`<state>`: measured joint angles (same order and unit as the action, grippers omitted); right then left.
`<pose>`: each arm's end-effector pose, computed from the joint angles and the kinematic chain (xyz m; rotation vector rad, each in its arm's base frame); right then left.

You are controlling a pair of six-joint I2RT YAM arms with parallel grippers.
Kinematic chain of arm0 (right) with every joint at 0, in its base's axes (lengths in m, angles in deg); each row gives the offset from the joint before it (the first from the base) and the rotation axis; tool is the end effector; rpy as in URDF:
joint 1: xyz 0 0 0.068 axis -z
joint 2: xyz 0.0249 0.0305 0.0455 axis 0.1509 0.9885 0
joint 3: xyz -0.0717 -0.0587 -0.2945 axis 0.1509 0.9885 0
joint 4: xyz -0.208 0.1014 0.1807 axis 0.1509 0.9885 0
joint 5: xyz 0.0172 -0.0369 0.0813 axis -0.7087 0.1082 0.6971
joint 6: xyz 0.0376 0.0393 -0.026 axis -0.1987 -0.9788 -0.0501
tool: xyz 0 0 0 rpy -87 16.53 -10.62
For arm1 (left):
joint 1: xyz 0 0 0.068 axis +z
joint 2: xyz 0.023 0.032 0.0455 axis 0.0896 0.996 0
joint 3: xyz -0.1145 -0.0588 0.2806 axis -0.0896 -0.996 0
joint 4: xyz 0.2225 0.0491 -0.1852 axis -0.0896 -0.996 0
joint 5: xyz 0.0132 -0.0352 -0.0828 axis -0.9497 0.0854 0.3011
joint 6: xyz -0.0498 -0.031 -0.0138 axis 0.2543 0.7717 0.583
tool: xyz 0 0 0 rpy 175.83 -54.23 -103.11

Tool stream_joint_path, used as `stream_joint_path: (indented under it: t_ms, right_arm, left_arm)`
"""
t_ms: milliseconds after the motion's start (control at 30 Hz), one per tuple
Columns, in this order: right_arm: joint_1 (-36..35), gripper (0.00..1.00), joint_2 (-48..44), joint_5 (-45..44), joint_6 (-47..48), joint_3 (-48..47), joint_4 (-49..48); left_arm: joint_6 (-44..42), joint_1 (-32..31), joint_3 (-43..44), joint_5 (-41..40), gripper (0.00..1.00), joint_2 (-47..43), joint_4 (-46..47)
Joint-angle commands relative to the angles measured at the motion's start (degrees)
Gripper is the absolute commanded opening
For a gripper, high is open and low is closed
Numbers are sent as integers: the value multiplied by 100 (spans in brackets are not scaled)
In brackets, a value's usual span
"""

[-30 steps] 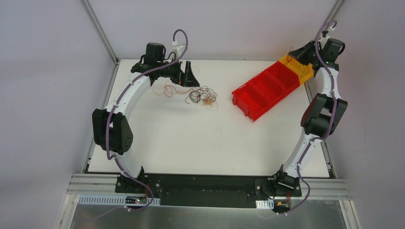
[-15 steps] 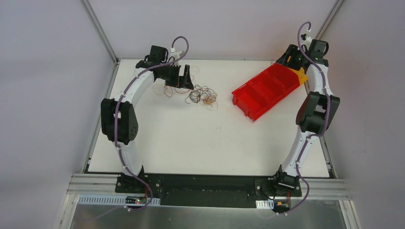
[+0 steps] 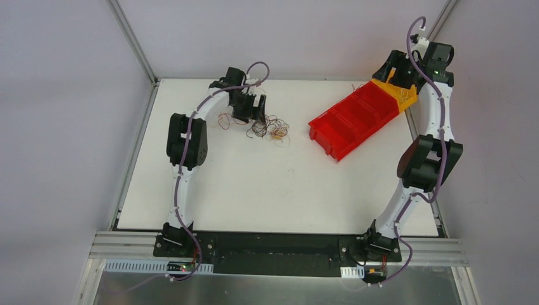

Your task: Untangle the cables

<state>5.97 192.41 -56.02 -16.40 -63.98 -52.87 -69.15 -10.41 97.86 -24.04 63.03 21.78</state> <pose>0.5093 -0.1101 0.3926 -0.2524 2.0091 0.2611 0.5496 -0.1748 0.2218 0.5033 2.4014 -0.7411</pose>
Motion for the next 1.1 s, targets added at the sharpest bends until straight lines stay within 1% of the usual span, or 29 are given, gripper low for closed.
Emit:
stream_joint_path:
  t_ms: [0,100,200,333,433,533,667,700,800,833,933,1000,1067]
  right_arm:
    - [-33,75,-278,158,108,63,216]
    - [-133,74,-46,123,40,-42,109]
    - [-287,74,340,-11,-252,-233,-173]
    - [-502,74,932,-371,-474,-544,-526]
    - [-612,70,1270,-704,-523,-684,-797]
    - [-655,65,1615,-942,-469,-914,-823]
    - [-649,49,1780,-1330,-314,-878,-799]
    - [-628,42,1774,-1543,-228,-813,-795]
    - [-501,15,1704,-1746,-227,-619,-865]
    - [-434,10,1650,-1681,-315,-563,-884]
    - [-259,0,1402,-1440,-460,-315,-983]
    - [-215,0,1244,-1447,-396,-40,-1160]
    - [-209,0,1285,-1464,-236,27,-1103]
  left_arm:
    - [-70,-224,184,-326,91,188,-139]
    - [-77,-229,19,-336,91,276,-171]
    - [-37,-227,-153,-317,90,229,-176]
    - [-28,-230,-406,-322,94,36,-175]
    - [-42,-230,-630,-336,95,-95,-175]
    - [-67,-221,-816,-350,95,-237,-174]
    - [-93,-187,-1002,-397,95,-391,-175]
    - [-94,-151,-1044,-399,95,-429,-175]
    - [-122,-23,-1224,-384,94,-602,-175]
    - [-140,31,-1289,-379,94,-677,-172]
    - [-156,177,-1479,-316,94,-865,-175]
    - [-253,252,-1551,-282,94,-925,-174]
    - [-306,315,-1576,-219,94,-949,-175]
